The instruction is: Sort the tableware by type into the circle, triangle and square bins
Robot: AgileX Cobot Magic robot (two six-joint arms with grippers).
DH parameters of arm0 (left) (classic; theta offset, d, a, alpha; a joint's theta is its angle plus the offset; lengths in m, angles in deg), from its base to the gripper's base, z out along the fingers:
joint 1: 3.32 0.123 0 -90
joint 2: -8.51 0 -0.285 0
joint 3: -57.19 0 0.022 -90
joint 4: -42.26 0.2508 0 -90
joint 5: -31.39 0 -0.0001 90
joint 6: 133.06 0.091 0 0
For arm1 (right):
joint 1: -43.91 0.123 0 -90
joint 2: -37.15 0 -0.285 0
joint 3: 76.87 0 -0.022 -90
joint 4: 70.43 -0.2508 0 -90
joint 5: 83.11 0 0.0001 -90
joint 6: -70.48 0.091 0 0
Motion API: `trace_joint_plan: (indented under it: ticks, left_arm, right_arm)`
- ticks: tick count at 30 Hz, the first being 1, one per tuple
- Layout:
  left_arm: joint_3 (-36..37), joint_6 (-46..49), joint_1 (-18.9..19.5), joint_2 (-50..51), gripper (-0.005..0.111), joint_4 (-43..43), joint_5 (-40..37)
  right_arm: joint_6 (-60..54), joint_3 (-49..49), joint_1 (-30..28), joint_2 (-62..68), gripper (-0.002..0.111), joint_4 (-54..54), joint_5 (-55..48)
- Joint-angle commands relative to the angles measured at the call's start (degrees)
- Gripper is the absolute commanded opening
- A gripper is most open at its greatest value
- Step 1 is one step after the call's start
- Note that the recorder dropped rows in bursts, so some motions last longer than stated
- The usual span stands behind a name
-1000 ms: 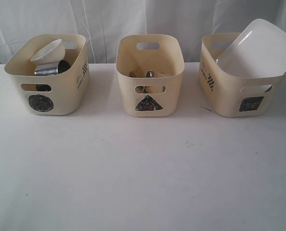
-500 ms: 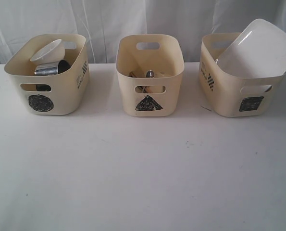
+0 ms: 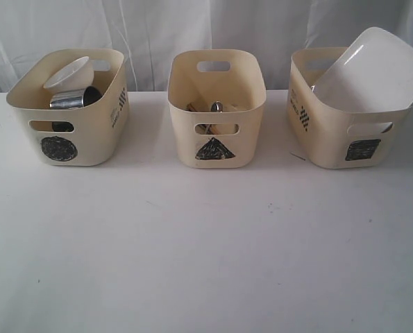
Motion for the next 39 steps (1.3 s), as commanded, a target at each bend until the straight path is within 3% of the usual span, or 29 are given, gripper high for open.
trace_joint_plan:
  ticks: [1, 6, 39]
  left_arm:
    - [0.2, 0.1, -0.1, -0.3, 0.042, -0.4, -0.2]
    - [0.2, 0.1, -0.1, -0.3, 0.042, -0.4, -0.2]
    - [0.2, 0.1, -0.1, -0.3, 0.042, -0.4, -0.2]
  right_arm:
    - [0.3, 4.9, 0.0, -1.6, 0.0, -3.1, 3.3]
    - [0.3, 7.1, 0.0, -1.9, 0.0, -4.5, 7.4]
    - [-5.8, 7.1, 0.0, -1.9, 0.0, -6.6, 5.5]
